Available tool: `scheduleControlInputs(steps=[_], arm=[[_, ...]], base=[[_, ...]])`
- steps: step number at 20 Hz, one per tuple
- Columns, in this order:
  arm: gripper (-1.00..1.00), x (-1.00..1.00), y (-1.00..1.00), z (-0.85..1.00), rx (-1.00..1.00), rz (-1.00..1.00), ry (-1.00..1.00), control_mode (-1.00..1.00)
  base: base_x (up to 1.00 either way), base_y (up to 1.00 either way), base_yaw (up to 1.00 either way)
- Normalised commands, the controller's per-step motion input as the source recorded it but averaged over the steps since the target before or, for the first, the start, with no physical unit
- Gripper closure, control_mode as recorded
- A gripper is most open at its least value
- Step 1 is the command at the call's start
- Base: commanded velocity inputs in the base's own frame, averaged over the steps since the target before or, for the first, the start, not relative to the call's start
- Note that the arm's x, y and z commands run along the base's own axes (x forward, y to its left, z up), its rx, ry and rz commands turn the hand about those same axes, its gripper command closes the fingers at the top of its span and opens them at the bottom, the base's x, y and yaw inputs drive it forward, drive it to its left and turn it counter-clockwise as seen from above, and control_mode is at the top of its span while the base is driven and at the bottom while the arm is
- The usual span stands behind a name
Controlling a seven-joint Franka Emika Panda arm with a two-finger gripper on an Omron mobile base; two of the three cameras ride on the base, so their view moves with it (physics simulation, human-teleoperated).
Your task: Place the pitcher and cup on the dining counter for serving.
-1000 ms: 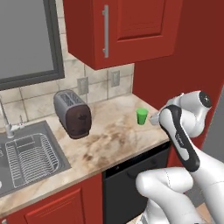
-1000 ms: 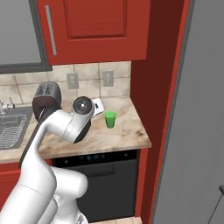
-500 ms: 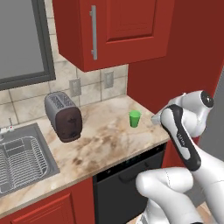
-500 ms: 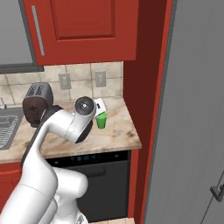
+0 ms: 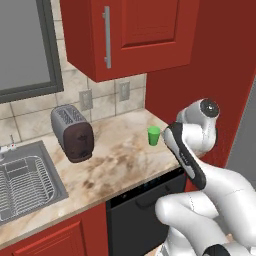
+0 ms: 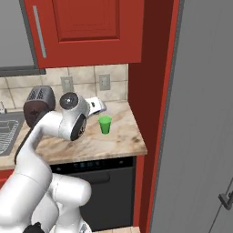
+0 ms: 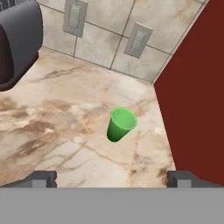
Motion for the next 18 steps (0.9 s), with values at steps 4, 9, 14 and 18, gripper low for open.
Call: scheduleControlInputs(steps=[4, 9, 14, 18], arm=[[-1.0, 0.3, 0.05, -0.03, -0.1, -0.16, 0.03, -1.0], [-1.0, 0.28, 0.0, -0.08, -0.04, -0.09, 0.03, -1.0], [-1.0, 0.27, 0.0, -0.25, 0.0, 0.0, 0.0, -1.0], [-1.0, 0.29, 0.0, -0.31, 0.04, 0.0, 0.04, -1.0]], base=[[0.0, 0.0, 0.0], [0.0, 0.0, 0.0], [0.0, 0.0, 0.0], [0.0, 0.0, 0.0]])
